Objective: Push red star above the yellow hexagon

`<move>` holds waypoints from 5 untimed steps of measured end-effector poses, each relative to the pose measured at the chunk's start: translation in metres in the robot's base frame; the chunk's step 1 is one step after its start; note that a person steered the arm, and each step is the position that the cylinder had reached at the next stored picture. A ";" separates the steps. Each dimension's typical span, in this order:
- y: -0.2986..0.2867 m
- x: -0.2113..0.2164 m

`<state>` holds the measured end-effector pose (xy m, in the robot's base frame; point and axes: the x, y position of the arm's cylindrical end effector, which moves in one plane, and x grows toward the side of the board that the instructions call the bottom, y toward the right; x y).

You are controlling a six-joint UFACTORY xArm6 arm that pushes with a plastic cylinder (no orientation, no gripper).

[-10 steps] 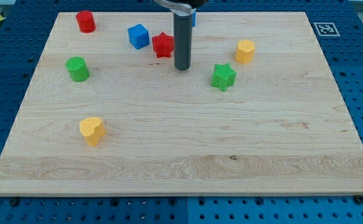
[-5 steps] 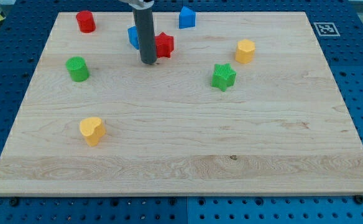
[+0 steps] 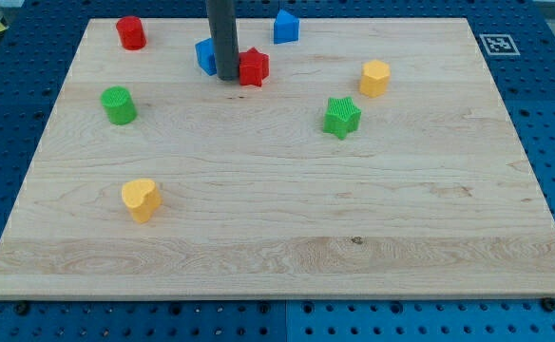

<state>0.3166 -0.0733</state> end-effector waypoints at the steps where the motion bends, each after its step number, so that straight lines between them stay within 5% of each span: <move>1: 0.008 -0.006; 5: 0.104 -0.012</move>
<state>0.3046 0.0310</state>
